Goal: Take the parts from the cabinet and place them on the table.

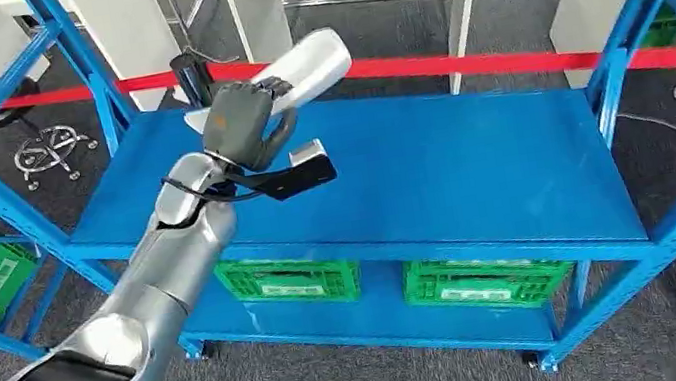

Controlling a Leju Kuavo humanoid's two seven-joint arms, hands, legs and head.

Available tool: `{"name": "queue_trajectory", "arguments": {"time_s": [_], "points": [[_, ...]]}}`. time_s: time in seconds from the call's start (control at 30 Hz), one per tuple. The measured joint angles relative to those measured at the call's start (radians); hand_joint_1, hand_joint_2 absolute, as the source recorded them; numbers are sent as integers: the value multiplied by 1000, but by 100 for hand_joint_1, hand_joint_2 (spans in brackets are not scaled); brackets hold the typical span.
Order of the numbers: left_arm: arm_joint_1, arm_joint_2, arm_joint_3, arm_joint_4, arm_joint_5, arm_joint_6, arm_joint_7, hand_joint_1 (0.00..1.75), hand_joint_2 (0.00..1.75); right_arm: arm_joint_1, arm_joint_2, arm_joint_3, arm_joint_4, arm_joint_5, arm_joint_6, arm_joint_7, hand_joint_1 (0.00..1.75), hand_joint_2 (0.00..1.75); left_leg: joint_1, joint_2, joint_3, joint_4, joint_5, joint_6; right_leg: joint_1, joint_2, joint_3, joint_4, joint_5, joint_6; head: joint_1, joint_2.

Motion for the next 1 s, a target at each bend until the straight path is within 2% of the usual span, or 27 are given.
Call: {"name": "queue_trajectory", "arguments": {"time_s": [0.03,0.07,0.1,0.17,0.2,0.23,0.27,0.3,0.33,0.37,0.4,0.43,0.5,0.53,0.57,0.6,0.63,0.67,0.7,0.73,0.77,0.8,0.83,0.87,0.9,0.93,1.0], "points": [[0,4,0,0,0,0,0,175,175,1,0,0,0,0,0,-1,0,0,4,0,-4,2,-1,-3,-4,-2,-6,-3,8,-12,-1,0],[0,5,0,-2,0,0,0,175,175,0,0,-1,0,0,0,-1,0,0,4,5,-17,22,-30,-7,-3,-4,-11,-3,14,-22,-2,0],[-1,7,0,-3,0,0,0,175,175,0,0,-3,0,0,0,-1,0,0,4,9,-37,80,-81,-11,-2,-5,-19,-4,21,-29,-4,0],[-1,9,0,-3,0,0,0,175,175,1,0,-5,0,0,0,-1,0,0,4,10,-89,235,-167,-16,4,-7,-36,-4,34,-35,-4,0],[0,9,-1,-3,0,0,0,175,175,1,0,-6,0,0,0,-1,0,0,3,10,-106,296,-192,-14,7,-8,-44,-4,40,-36,-4,0],[1,10,-1,-3,0,0,0,175,175,1,0,-6,0,0,0,-1,0,0,3,10,-102,317,-195,-12,12,-9,-53,-3,47,-37,-4,0],[1,11,-1,-3,0,0,0,175,175,1,0,-7,0,0,0,-1,0,0,1,10,-75,288,-178,-4,16,-9,-61,-3,54,-38,-4,0],[0,11,-1,-3,0,0,2,175,175,1,0,-8,0,0,0,-1,0,0,-2,10,-35,231,-154,5,20,-9,-67,-4,59,-38,-4,0],[0,11,-1,-4,0,0,1,175,175,1,0,-8,0,0,0,-1,0,0,-9,10,36,123,-120,21,24,-8,-73,-4,65,-38,-5,0],[-1,10,-1,-9,0,0,1,175,175,0,2,-10,0,0,0,-1,0,0,-19,8,96,29,-116,40,23,-9,-75,-4,71,-38,-3,0],[-2,9,-1,-13,0,0,0,175,175,1,9,-11,0,0,0,-2,0,0,-21,13,119,4,-131,43,23,-10,-78,-7,77,-29,-1,0],[-3,8,-1,-14,0,0,0,175,175,0,6,-12,0,0,-1,-2,0,0,-27,15,111,1,-109,36,16,-11,-77,-13,85,-21,-6,0],[-7,10,-2,-14,11,0,1,175,175,-1,7,-13,0,0,-1,-1,0,0,-36,13,108,-11,-103,42,11,-12,-76,-24,101,-8,-6,0],[-7,9,-2,-14,19,0,3,175,175,1,7,-13,0,0,-1,-1,0,0,-30,15,102,-29,-88,50,16,-11,-76,-32,108,-1,-6,0],[-8,9,-3,-13,21,0,3,175,175,1,7,-14,0,0,-1,0,0,0,-23,23,109,-42,-71,53,13,-12,-79,-24,91,0,-6,0],[-11,8,-6,-13,23,0,3,175,175,1,7,-15,0,0,-1,1,0,0,-22,22,97,-46,-57,66,16,-12,-96,12,39,0,-3,0],[-12,8,-8,-13,26,-3,3,175,175,0,7,-15,0,-1,0,2,0,0,-22,22,85,-46,-48,67,15,-12,-115,72,-15,3,-3,0],[-12,8,-9,-13,28,-8,3,175,175,0,4,-15,0,-2,0,2,0,0,-22,22,69,-43,-38,69,15,-12,-141,159,-68,8,-3,0],[-11,7,-11,-11,28,-9,2,175,175,0,3,-16,0,-3,1,2,0,0,-22,22,55,-39,-31,68,16,-12,-157,221,-92,11,-3,0],[-10,7,-14,-11,31,-14,0,175,175,0,1,-17,0,-3,2,2,0,0,-22,22,40,-35,-23,68,16,-12,-162,259,-95,13,-3,0],[-9,7,-18,-11,33,-18,0,175,175,0,1,-18,0,-6,3,2,0,0,-22,22,24,-29,-15,66,15,-12,-145,253,-70,15,-2,0],[-9,7,-20,-11,36,-21,-3,175,175,0,0,-20,0,-7,3,2,0,0,-21,23,8,-23,-8,64,14,-13,-109,210,-35,16,-2,0],[-9,7,-25,-11,38,-24,-2,175,175,0,0,-21,0,-8,2,2,0,0,-19,22,-8,-14,-1,60,13,-13,-55,135,-1,17,-3,0],[-10,7,-27,-12,38,-26,-2,175,175,-2,0,-21,0,-8,1,2,0,0,-18,22,-22,-3,3,56,12,-14,5,51,9,17,-2,0],[-10,6,-29,-15,38,-31,7,175,175,-5,0,-21,0,-6,1,2,0,0,-23,21,-35,5,8,48,18,-14,43,-15,-40,11,-2,0],[-9,9,-32,-17,38,-34,13,175,175,-4,0,-21,0,-4,1,2,0,0,-22,22,-34,8,13,42,23,-9,32,-2,-25,-6,-6,0],[-14,10,-41,-19,39,-42,17,175,175,-2,0,-21,0,0,1,3,0,0,-21,21,-35,8,28,31,26,-9,25,-4,-22,-17,-2,0]]}}
